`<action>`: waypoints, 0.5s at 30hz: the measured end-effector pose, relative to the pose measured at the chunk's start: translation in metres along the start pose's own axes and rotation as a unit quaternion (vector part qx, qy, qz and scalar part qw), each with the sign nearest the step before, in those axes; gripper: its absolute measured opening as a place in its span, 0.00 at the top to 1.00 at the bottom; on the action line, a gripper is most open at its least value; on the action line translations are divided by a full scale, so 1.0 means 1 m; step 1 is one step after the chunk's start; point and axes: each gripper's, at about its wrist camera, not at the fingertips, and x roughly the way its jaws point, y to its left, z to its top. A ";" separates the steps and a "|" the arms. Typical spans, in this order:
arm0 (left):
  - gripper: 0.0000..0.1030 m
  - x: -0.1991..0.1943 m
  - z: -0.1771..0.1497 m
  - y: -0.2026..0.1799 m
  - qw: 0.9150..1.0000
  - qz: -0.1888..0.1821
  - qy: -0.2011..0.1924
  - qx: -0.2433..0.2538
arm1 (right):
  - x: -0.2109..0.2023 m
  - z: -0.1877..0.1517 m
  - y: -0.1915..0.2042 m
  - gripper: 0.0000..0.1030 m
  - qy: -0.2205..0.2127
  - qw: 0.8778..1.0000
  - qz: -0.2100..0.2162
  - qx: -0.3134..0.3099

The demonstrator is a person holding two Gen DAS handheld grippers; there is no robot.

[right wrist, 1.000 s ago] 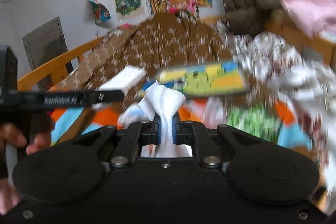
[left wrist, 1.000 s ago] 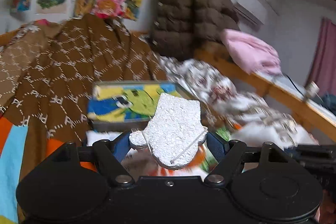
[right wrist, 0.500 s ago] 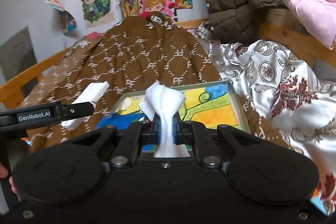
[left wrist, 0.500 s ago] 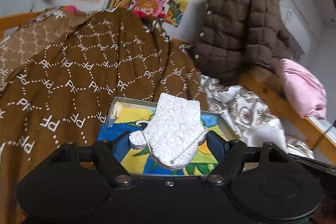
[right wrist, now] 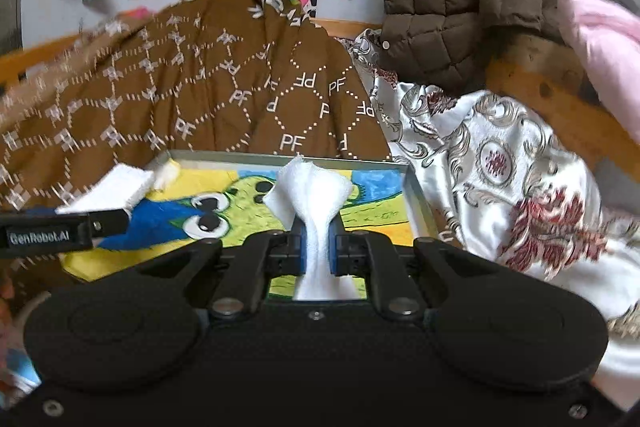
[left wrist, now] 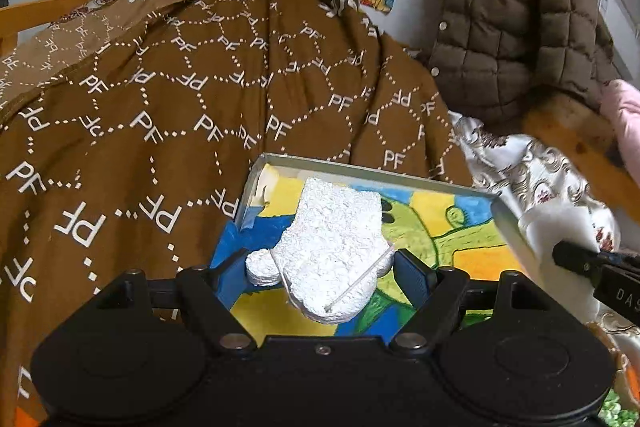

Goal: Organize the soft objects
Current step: 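Carry the white sock with the right tool onto the cartoon tray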

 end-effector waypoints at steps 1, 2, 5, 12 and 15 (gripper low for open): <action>0.24 0.002 0.000 0.000 1.000 0.001 0.002 0.000 | 0.006 0.000 0.004 0.95 0.003 1.000 -0.005 -0.010; 0.24 0.005 0.001 0.000 1.000 0.001 0.002 0.000 | 0.011 0.000 0.009 0.95 0.005 1.000 -0.004 -0.013; 0.24 0.009 0.004 0.001 1.000 -0.002 0.005 -0.004 | 0.025 -0.003 0.019 0.95 0.013 1.000 0.002 -0.018; 0.24 0.018 0.001 0.002 1.000 0.003 0.017 -0.005 | 0.042 -0.015 0.024 0.94 0.030 0.999 0.002 -0.014; 0.24 0.021 -0.001 0.002 1.000 0.004 0.022 -0.007 | 0.051 -0.019 0.019 0.93 0.044 0.999 0.002 -0.008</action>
